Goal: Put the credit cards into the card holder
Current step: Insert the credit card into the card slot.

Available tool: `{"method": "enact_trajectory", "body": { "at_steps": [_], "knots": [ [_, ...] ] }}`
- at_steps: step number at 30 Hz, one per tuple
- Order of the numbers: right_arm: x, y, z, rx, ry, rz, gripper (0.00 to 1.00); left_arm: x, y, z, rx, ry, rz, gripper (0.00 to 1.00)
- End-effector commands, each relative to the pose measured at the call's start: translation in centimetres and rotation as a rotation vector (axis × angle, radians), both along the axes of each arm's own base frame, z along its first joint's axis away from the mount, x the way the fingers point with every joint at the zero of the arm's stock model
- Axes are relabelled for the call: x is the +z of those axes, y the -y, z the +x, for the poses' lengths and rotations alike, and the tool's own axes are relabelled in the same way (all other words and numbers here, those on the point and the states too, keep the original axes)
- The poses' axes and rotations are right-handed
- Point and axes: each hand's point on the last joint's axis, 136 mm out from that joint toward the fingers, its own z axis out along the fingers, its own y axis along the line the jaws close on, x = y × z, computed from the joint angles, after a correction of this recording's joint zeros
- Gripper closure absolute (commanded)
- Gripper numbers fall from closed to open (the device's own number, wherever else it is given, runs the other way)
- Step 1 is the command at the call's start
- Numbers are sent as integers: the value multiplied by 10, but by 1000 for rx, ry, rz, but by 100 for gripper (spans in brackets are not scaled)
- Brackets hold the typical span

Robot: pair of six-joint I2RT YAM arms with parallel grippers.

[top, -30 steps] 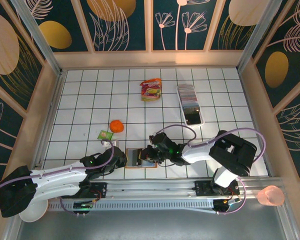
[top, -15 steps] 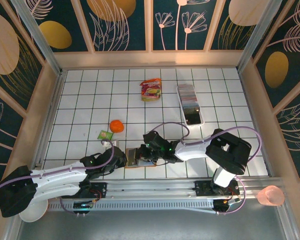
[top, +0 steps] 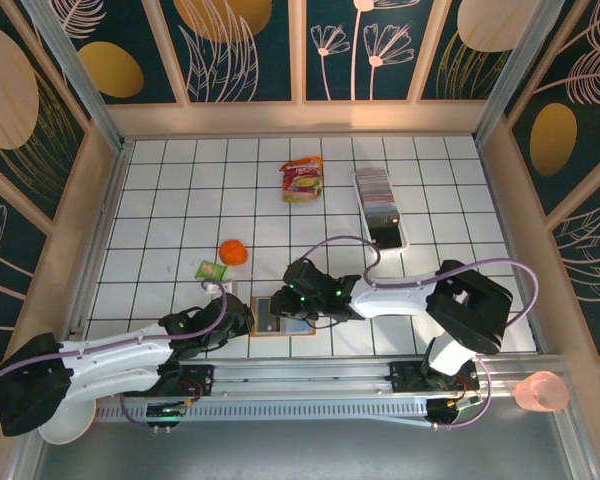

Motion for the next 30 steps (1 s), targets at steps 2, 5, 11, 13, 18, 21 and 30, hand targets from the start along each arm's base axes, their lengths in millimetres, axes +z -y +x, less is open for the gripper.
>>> {"method": "enact_trajectory", "body": {
  "at_steps": [2,5,11,13,18,21,30],
  "knots": [
    [2,9,3,-4,56,-83,86,-15,-10,-11,-12,-48,39,99],
    [-7,8,2,5,53,-124,100,-15,-10,-12,-14,-50,41,99],
    [-21,7,0,15,49,-187,100,-15,-10,-11,-14,-48,40,99],
    [-26,8,0,17,44,-200,100,-15,-9,-11,-15,-47,39,99],
    [-35,7,-4,30,35,-233,100,-16,-10,-12,-15,-50,37,99],
    [-39,3,-6,40,31,-232,100,-16,-10,-12,-16,-50,35,99],
    [-14,-34,-6,75,78,-98,100,-17,-10,-13,-10,-51,25,99]
  ]
}}
